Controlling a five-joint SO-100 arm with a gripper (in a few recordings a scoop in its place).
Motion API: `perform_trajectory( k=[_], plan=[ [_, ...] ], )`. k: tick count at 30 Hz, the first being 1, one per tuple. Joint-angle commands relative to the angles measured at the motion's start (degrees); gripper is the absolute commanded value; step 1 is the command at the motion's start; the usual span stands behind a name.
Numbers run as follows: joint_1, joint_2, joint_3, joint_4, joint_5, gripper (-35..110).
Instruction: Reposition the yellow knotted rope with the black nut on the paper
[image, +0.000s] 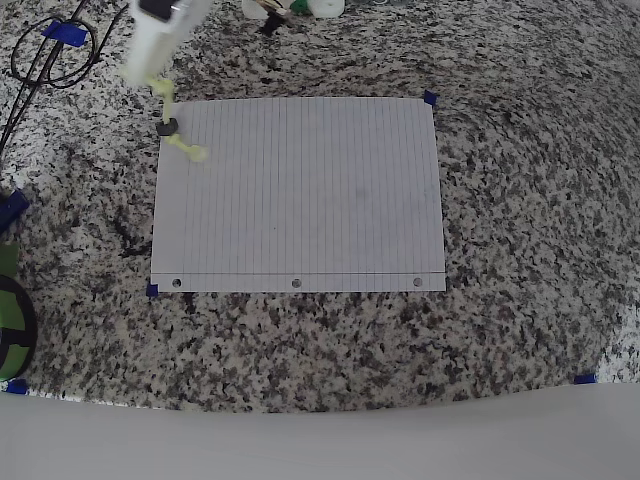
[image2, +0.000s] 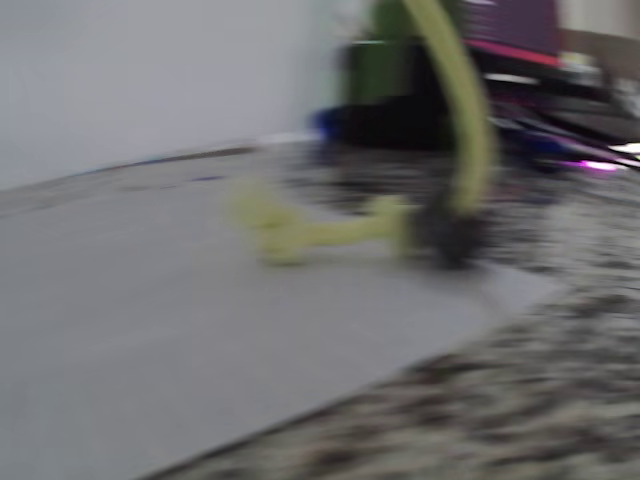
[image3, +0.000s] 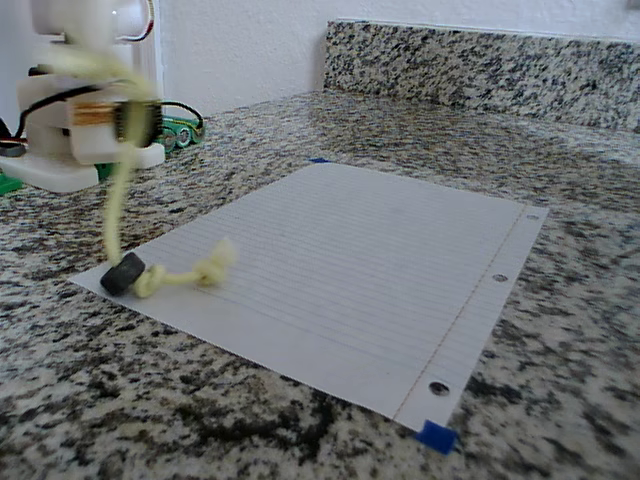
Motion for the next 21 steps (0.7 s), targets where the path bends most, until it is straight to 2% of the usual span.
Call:
perform_trajectory(
  k=[1,11,21],
  plan=[
    [-13.62,3.34,1.41,1.49,0.62,0],
    [-28.21,11.69,9.14,5.62,0.62,0],
    [-29.36,13.18,12.30,3.87,2.29,0]
  ],
)
